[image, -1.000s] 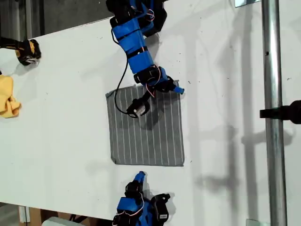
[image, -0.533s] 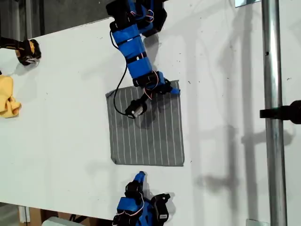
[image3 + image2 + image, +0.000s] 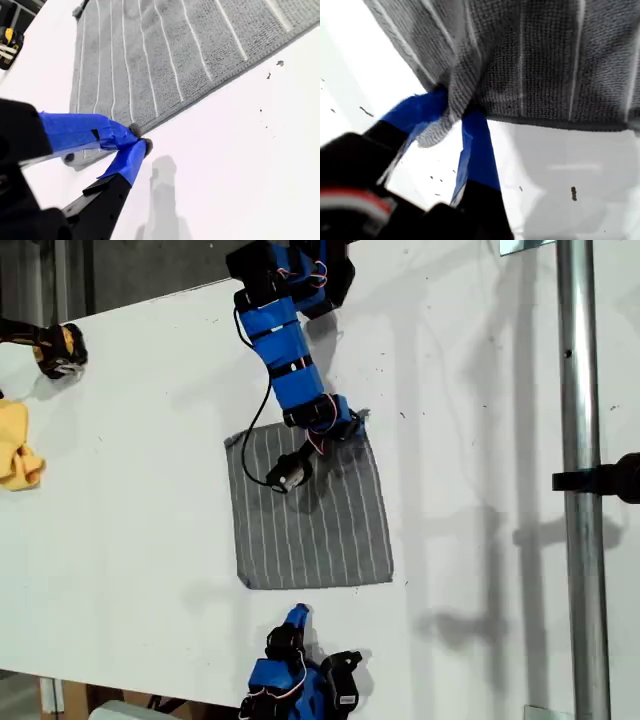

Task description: Grasp corners of a towel and fold twice.

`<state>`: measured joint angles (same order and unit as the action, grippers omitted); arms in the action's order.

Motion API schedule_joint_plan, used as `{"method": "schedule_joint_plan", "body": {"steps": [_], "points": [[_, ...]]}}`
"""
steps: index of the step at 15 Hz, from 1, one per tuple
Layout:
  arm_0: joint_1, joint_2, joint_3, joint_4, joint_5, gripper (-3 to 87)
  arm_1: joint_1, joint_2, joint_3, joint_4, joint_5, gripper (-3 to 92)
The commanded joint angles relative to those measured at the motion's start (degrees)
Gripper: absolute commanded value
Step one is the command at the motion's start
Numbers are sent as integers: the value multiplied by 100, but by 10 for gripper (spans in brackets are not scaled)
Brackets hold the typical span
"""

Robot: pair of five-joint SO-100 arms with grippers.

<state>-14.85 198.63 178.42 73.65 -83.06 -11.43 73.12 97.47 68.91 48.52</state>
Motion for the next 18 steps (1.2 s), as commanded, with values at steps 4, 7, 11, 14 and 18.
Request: {"method": "schedule_joint_plan", "body": {"steps": [4,7,11,14,18], "points": [[88,26,0,-53,-88,-13,-97,-18,-299,53,-9,-1],[79,26,-483,-299,18,-14,-123,-44,-360,44,0,-1],[53,-369,-1600,272,264,-15,-88,-141,-554,53,-35,-1],[519,-2224,-2707,-88,431,-15,-53,-158,-615,62,-53,-1],[1230,-5045,-4667,-299,1318,-15,-44,-264,-782,185,-62,-1]]}}
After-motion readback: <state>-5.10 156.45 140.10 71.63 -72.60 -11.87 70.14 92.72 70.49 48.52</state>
